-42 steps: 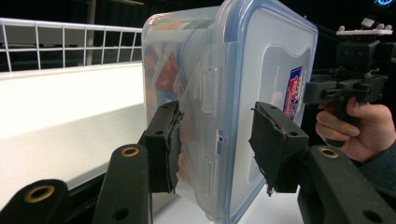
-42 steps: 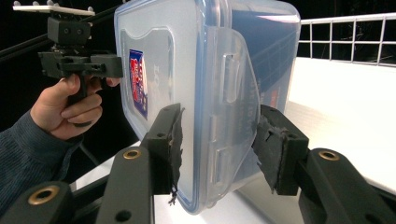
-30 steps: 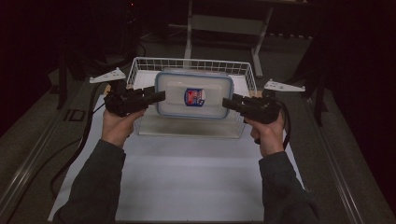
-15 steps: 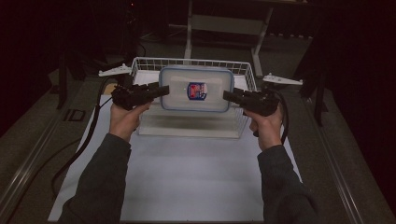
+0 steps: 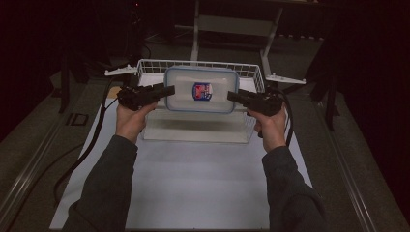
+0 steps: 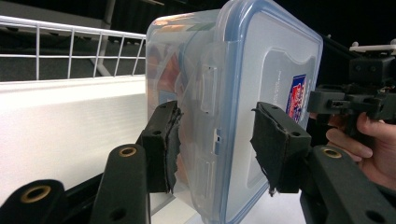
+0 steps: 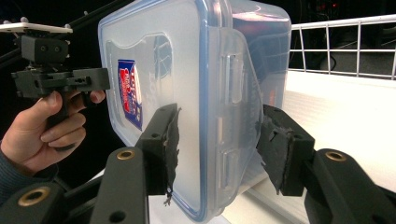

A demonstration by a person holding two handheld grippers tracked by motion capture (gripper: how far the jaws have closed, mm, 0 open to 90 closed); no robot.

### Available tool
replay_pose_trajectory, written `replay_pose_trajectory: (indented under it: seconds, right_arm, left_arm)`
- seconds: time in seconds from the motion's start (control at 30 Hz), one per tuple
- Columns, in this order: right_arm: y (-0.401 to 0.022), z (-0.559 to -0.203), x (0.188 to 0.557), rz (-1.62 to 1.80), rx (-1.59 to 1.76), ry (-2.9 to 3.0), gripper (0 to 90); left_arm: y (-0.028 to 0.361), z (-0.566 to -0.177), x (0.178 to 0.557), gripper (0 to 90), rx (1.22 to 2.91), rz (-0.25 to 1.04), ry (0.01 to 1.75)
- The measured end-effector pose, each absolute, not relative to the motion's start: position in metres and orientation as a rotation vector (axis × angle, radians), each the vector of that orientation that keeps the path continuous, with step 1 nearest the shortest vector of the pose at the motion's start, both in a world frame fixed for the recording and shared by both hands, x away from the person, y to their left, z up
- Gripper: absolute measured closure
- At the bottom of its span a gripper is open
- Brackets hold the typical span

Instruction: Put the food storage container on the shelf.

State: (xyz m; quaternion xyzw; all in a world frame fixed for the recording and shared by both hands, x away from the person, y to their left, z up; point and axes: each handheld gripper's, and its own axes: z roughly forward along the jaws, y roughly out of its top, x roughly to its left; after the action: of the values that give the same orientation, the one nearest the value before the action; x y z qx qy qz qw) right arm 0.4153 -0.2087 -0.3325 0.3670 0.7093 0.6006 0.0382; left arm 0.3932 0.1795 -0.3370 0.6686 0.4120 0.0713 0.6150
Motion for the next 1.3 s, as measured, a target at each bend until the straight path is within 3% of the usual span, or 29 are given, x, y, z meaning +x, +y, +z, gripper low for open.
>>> replay_pose_trajectory:
  seconds: [0.47, 0.77, 1.2, 1.3]
  right_arm:
    - [-0.207, -0.334, 0.425, 1.869, 1.198, 2.164, 48.6]
    - [-0.201, -0.334, 0.426, 1.853, 1.192, 2.153, 49.7]
    - [-0.196, -0.333, 0.435, 1.820, 1.296, 2.067, 41.8]
    - [-0.196, -0.331, 0.437, 1.775, 1.316, 2.045, 46.0]
  left_arm:
    - [0.179, -0.336, 0.396, 50.8, 1.501, 0.158, 0.998]
    - [0.177, -0.336, 0.397, 46.3, 1.511, 0.234, 1.031]
    - [0.174, -0.343, 0.401, 52.6, 1.576, 0.264, 1.045]
    - [0.174, -0.343, 0.401, 52.0, 1.543, 0.246, 1.040]
